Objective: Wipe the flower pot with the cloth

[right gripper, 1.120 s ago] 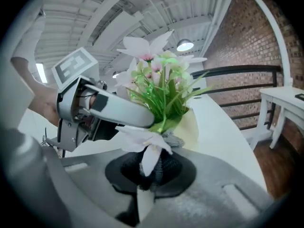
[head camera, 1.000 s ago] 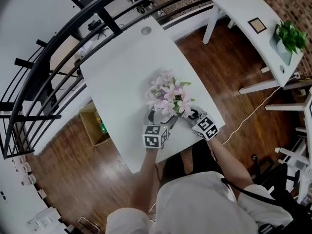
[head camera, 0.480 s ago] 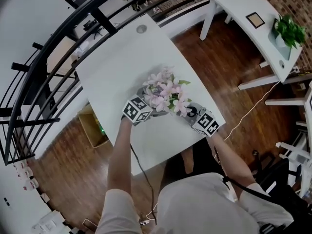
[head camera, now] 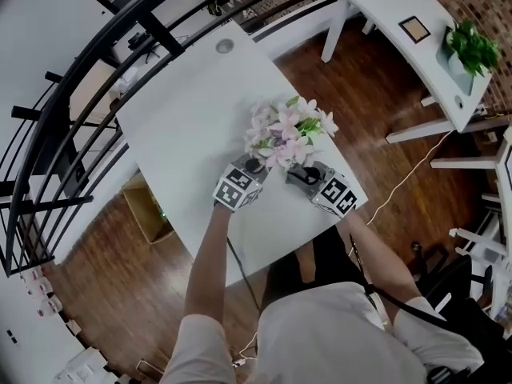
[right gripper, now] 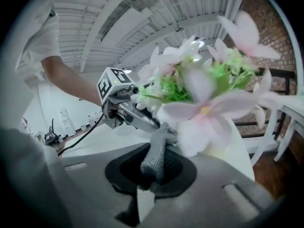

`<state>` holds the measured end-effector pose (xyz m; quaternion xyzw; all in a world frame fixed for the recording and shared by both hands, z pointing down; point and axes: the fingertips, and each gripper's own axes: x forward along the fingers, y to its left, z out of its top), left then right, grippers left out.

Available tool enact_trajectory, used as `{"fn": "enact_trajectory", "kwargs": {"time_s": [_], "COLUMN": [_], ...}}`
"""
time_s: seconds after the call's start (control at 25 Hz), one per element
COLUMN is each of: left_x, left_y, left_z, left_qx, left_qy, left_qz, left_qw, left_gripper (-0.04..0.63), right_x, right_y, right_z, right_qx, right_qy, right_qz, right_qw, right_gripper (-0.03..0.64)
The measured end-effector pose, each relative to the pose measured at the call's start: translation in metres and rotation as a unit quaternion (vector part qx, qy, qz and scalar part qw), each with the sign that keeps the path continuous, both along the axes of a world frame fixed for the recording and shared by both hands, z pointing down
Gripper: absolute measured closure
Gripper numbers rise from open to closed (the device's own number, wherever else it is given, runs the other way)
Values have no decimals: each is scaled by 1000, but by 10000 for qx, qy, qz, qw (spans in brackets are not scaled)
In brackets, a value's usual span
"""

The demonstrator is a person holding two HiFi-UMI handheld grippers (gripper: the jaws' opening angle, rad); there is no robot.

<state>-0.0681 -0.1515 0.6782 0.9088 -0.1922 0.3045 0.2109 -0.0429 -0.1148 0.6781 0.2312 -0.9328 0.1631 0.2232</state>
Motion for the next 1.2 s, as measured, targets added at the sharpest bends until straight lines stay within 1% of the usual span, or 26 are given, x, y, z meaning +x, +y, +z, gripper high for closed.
{"fn": "enact_trajectory", "kwargs": {"time_s": [0.08,0.16,0.2,0.28,0.4,0.44,0.48,0.56,0.64,0.72,0.76,0.8,0.84,0.92,1.04,1.08,1.12,1.16,1.2], "left_x": [3,4,2,-8,-30,-33,-33,-25,-14,1,10,18,23,26,20,16,12,9,7], "left_y": [6,14,16,17,0,-8,-15,-31,-45,-56,-60,-63,-66,-65,-51,-46,-39,-31,-21], "left_z": [2,4,5,7,5,3,0,-6,-10,-13,-14,-15,-15,-13,-13,-14,-16,-16,-15], "left_qx": [21,-37,-81,-173,-237,-234,-218,-165,-124,-150,-165,-147,-99,-9,134,235,358,474,550], "left_qy": [67,141,152,141,120,140,169,213,211,281,355,422,471,523,483,417,316,185,57], "left_qz": [-297,-488,-549,-655,-784,-743,-632,-242,215,516,535,448,283,-130,-907,-1239,-1575,-1846,-2004], "left_qw": [9995,9987,9983,9976,9966,9969,9976,9993,9995,9982,9978,9980,9984,9985,9946,9911,9864,9815,9782], "left_gripper": [581,571,531,421,258,188,147,97,57,60,116,184,172,187,211,258,466,567,578], "right_x": [-1,0,2,11,33,42,50,64,72,71,68,66,67,70,68,63,56,46,36], "right_y": [-1,-2,-3,-3,-9,-14,-20,-36,-52,-66,-71,-76,-80,-83,-75,-71,-65,-57,-49], "right_z": [2,4,3,0,-7,-8,-9,-9,-9,-7,-6,-6,-6,-4,-1,-2,-2,-3,-3], "right_qx": [-19,-31,-36,-40,-53,-52,-40,9,40,59,71,78,65,-26,-97,-111,-117,-107,-82], "right_qy": [42,5,-33,-95,-149,-131,-91,26,116,188,217,227,203,84,62,55,41,40,61], "right_qz": [107,291,402,667,1202,1383,1545,1795,1910,1814,1748,1747,1819,1975,1858,1751,1604,1439,1300], "right_qw": [9999,9996,9992,9977,9926,9903,9879,9838,9815,9832,9843,9843,9831,9803,9825,9845,9870,9895,9915], "right_gripper": [610,610,609,609,609,609,609,609,609,609,609,608,605,604,604,604,604,604,604]}}
